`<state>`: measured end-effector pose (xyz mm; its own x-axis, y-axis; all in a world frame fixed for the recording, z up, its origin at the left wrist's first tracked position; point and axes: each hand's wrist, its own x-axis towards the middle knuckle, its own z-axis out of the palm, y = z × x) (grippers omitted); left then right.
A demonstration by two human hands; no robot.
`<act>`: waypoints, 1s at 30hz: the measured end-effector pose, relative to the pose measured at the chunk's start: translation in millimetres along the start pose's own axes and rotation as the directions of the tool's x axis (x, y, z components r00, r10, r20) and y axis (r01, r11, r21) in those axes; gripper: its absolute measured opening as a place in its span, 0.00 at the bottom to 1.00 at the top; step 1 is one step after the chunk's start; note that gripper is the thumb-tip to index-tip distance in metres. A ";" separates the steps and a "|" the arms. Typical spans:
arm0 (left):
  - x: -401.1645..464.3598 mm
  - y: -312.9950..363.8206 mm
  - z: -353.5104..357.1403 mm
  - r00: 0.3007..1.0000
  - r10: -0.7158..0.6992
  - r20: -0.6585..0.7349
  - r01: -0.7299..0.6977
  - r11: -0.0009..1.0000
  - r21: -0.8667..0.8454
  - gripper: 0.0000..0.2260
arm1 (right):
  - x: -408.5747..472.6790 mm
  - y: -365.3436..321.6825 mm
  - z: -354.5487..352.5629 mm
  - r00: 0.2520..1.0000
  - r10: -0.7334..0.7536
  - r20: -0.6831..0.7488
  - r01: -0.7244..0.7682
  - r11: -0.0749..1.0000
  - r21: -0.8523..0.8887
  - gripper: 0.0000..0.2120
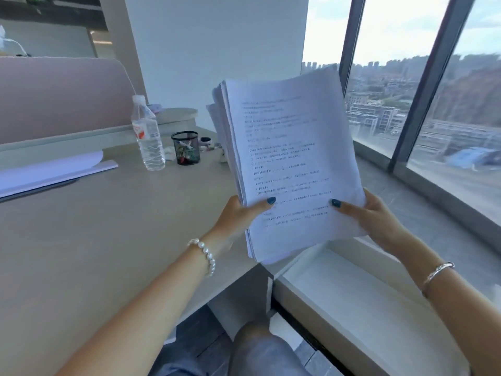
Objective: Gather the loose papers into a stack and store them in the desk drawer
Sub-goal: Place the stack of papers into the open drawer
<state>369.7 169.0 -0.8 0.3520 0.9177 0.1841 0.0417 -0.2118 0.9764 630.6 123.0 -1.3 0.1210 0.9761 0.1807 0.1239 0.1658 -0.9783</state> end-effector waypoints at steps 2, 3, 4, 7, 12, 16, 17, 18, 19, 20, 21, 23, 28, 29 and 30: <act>7.4 2.9 19.9 0.999 0.012 0.049 -0.011 1.000 -0.016 0.09 | -10.6 -0.5 -33.9 1.000 0.017 -0.024 -0.018 0.998 -0.053 0.13; 12.1 3.1 26.4 0.999 0.017 0.051 -0.016 0.999 -0.032 0.10 | -16.8 -0.5 -50.6 0.999 0.028 -0.033 -0.031 0.996 -0.089 0.13; 16.3 2.8 32.0 0.999 0.019 0.042 -0.017 0.998 -0.053 0.12 | -23.0 0.5 -67.2 0.999 0.041 -0.035 -0.045 0.992 -0.121 0.13; 29.4 -2.8 42.1 1.000 -0.016 -0.017 0.014 0.995 -0.097 0.20 | -40.7 8.7 -113.4 0.994 0.112 -0.010 -0.112 0.974 -0.195 0.13; 44.8 -25.8 57.7 1.000 -0.012 -0.022 0.013 0.999 0.043 0.24 | -62.0 29.6 -170.6 0.957 0.288 0.023 -0.275 0.934 -0.226 0.18; 55.4 -37.4 69.4 0.999 -0.030 0.027 0.025 0.984 0.176 0.23 | -70.7 44.5 -190.7 0.932 0.364 0.012 -0.353 0.911 -0.213 0.18; 57.7 -38.1 73.4 0.999 -0.033 0.044 0.023 0.977 0.212 0.22 | -72.0 47.5 -193.4 0.926 0.376 0.010 -0.366 0.907 -0.206 0.17; 60.2 -39.3 77.0 0.998 -0.032 0.056 0.017 0.969 0.248 0.21 | -73.4 49.9 -194.8 0.922 0.386 0.010 -0.376 0.905 -0.200 0.17; 61.5 -39.2 80.7 0.998 -0.029 0.064 0.009 0.958 0.287 0.21 | -74.1 52.5 -196.2 0.920 0.392 0.009 -0.384 0.904 -0.191 0.18; 63.3 -40.0 83.9 0.997 -0.028 0.067 0.005 0.946 0.324 0.21 | -74.8 54.7 -197.2 0.918 0.397 0.008 -0.389 0.904 -0.177 0.19; 64.4 -40.4 86.6 0.997 -0.028 0.069 0.001 0.933 0.360 0.22 | -75.0 57.4 -198.2 0.917 0.399 0.003 -0.393 0.905 -0.164 0.20; 67.4 -43.2 89.8 0.997 -0.026 0.067 -0.004 0.911 0.412 0.23 | -74.1 62.7 -199.8 0.920 0.392 0.008 -0.386 0.910 -0.154 0.25; 69.1 -48.3 87.3 0.998 -0.016 0.060 -0.014 0.885 0.466 0.24 | -70.4 74.2 -199.7 0.907 0.420 0.006 -0.416 0.900 -0.129 0.23; 68.5 -48.3 86.7 0.998 -0.016 0.062 -0.015 0.881 0.473 0.25 | -70.4 74.8 -198.8 0.904 0.426 0.009 -0.422 0.898 -0.120 0.24; 68.5 -48.2 86.4 0.998 -0.017 0.062 -0.015 0.878 0.478 0.25 | -70.5 75.0 -197.9 0.905 0.426 0.018 -0.421 0.900 -0.111 0.27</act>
<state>472.7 213.0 -45.0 0.4084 0.8986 0.1604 0.4781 -0.3603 0.8010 826.3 38.7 -67.4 0.1441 0.9561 -0.2550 0.1698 -0.2778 -0.9455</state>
